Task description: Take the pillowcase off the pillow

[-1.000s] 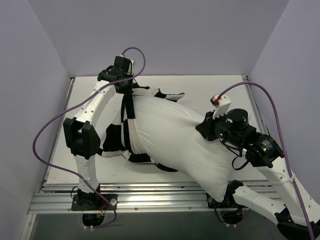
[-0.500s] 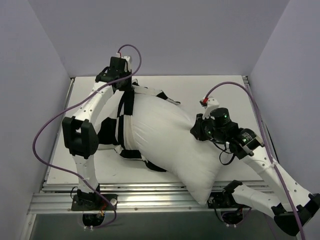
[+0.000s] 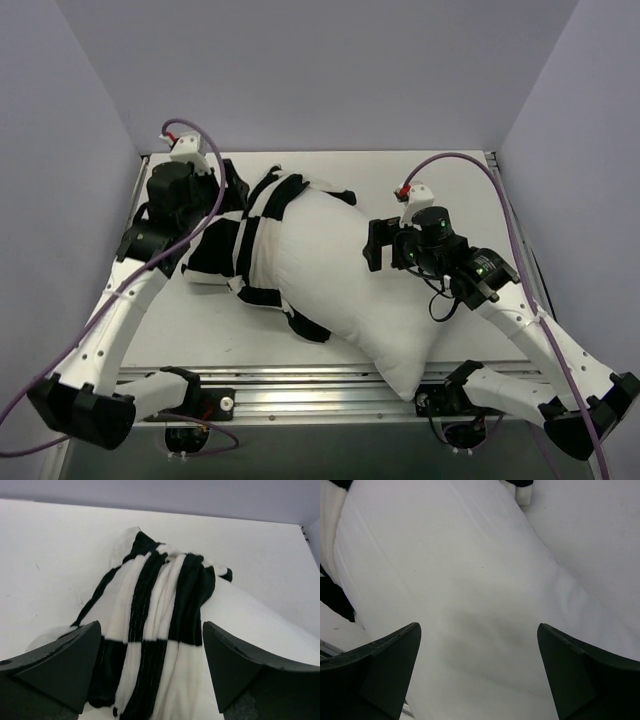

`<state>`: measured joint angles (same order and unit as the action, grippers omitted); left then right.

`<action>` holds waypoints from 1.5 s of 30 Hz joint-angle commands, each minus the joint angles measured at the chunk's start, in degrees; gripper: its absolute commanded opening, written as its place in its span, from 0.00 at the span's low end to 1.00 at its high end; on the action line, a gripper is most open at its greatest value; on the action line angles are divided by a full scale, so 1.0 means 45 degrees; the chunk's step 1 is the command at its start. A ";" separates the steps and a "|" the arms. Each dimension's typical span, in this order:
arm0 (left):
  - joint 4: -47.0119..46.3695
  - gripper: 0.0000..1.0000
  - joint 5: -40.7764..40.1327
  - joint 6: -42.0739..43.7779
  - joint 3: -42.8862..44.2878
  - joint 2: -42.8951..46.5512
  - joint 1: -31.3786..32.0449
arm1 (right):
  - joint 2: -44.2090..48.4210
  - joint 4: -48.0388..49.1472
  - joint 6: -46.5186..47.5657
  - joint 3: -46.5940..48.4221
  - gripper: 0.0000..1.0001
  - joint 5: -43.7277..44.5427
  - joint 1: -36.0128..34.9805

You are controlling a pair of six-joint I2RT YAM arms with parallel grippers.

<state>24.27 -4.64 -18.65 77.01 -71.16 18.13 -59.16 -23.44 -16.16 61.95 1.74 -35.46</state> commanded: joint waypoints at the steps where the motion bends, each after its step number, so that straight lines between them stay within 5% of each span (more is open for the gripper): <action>1: 0.0133 0.91 0.0580 -0.0659 -0.2051 0.1375 0.0014 | -0.0057 0.0560 0.0544 0.0549 0.96 0.0455 -0.0341; 13: 0.0174 0.87 0.3257 -0.2103 -0.6897 0.4327 0.0345 | -0.2144 0.1283 0.1326 0.0959 1.00 0.2933 -0.4539; 25: -0.1799 0.79 0.1678 -0.3608 -0.8441 0.3489 0.0854 | -0.4761 0.0952 0.2458 0.2325 1.00 0.5510 -0.7470; 29: -0.2384 0.62 0.1384 -0.3842 -0.8695 0.3021 0.0873 | -0.5447 0.1125 0.2712 0.2366 1.00 0.6156 -0.7939; 30: -0.2444 0.46 0.1364 -0.3862 -0.8696 0.2942 0.0893 | -0.5545 0.1224 0.2752 0.2307 1.00 0.6253 -0.7940; 33: -0.2542 0.20 0.1384 -0.3804 -0.8677 0.2766 0.0932 | -0.5935 0.1692 0.3063 0.2015 1.00 0.6547 -0.7940; 36: -0.2406 0.03 0.1325 -0.3726 -0.8599 0.2824 0.0952 | -0.6520 0.1966 0.3337 0.1838 1.00 0.6683 -0.7940; 45: -0.1840 0.02 0.1149 -0.3667 -0.8267 0.3136 0.0952 | -0.9254 0.2007 0.3339 0.1428 0.99 0.8617 -0.7706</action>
<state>16.40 2.24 -35.59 37.74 -58.28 22.35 -96.75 -12.69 -0.75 69.87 35.99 -71.26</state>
